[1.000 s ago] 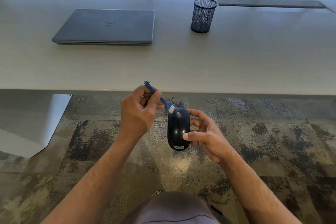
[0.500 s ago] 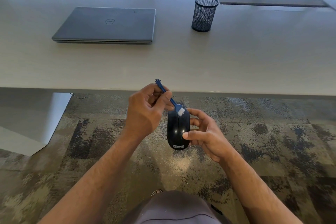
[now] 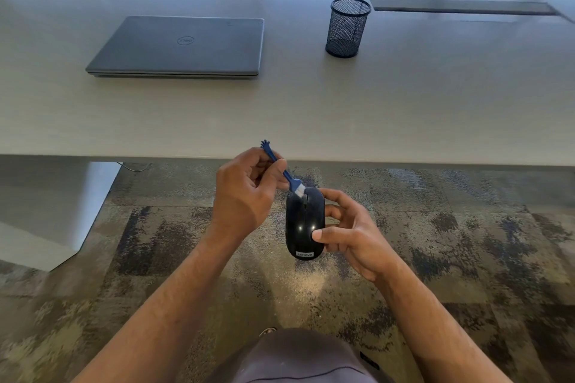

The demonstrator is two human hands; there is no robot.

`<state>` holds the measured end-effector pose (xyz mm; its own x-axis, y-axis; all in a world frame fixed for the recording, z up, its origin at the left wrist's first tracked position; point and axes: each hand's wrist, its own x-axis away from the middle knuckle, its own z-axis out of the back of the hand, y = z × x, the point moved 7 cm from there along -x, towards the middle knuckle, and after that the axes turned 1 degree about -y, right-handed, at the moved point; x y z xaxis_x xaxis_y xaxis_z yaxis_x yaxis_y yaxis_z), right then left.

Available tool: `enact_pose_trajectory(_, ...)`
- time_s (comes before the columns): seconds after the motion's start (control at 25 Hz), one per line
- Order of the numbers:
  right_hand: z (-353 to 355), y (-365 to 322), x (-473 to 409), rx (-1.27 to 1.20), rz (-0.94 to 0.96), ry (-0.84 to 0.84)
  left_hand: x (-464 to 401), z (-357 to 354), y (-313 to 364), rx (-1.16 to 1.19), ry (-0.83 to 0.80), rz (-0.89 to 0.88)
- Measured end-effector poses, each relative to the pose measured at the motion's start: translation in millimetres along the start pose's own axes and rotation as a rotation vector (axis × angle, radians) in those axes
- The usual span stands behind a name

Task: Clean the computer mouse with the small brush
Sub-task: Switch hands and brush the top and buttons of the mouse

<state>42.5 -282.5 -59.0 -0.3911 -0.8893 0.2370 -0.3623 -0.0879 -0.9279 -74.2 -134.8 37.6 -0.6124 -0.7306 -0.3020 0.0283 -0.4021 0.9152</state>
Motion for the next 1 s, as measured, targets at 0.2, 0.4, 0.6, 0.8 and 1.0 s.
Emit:
enact_pose_trajectory(0.2, 0, -2, -1, 0.004, -0.007, 0.007, -1, 9, -1, -0.024, 0.020, -0.006)
enact_pose_trajectory(0.4, -5, 0, -4, 0.022, -0.007, 0.000, 4, -4, 5, 0.059, -0.013, -0.030)
enact_pose_trajectory(0.6, -2, 0, -2, 0.023, -0.002, -0.006, 0, 4, -2, -0.040, 0.035, -0.018)
enact_pose_trajectory(0.8, -6, 1, -3, 0.011, -0.010, -0.011, 3, -18, 8, 0.090, -0.205, -0.080)
enact_pose_trajectory(1.0, -8, 1, -2, 0.018, -0.015, -0.020, -7, -14, 0, -0.046, -0.135, -0.039)
